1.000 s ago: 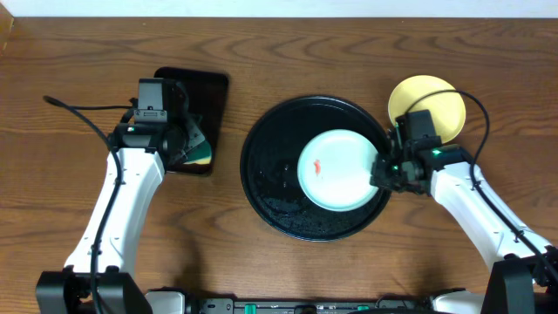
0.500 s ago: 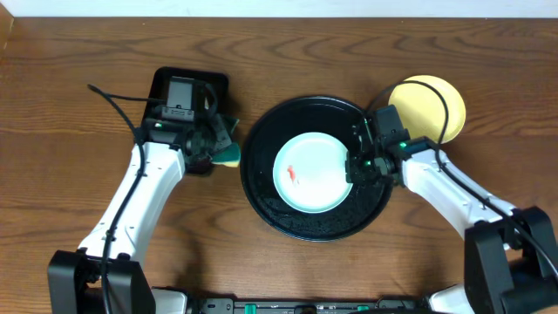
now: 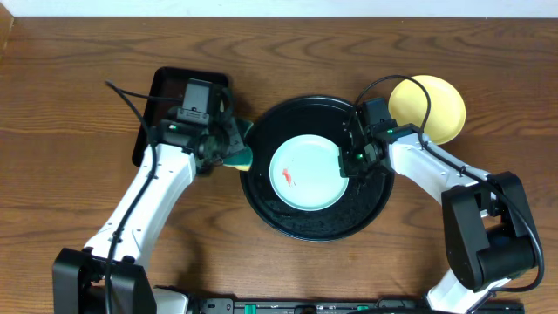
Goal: Clean dirty plates on tray and stack at the side
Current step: 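Scrub the pale green plate with the left sponge while right holds it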
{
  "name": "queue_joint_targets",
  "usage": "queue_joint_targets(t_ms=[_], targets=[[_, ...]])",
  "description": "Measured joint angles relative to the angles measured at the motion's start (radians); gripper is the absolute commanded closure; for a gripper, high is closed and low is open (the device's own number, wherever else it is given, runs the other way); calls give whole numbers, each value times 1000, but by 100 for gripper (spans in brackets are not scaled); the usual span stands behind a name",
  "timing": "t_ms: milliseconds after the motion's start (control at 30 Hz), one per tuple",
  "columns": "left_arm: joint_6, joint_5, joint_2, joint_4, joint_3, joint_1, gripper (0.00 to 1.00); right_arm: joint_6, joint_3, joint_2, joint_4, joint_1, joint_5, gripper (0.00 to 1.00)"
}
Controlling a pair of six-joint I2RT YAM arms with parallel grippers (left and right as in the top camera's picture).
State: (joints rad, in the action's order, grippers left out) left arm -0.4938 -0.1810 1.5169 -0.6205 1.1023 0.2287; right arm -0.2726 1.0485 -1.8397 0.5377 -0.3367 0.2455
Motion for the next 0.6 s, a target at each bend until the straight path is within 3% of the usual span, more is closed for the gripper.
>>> queue_joint_targets(t_ms=[367,600], targets=[[-110,0,2,105,-1,179,92,2,3,-3,-9,-2,-11,99],[-291,3,100,216,-1,272,93,-9,3,-3,-9,-2,-12,99]])
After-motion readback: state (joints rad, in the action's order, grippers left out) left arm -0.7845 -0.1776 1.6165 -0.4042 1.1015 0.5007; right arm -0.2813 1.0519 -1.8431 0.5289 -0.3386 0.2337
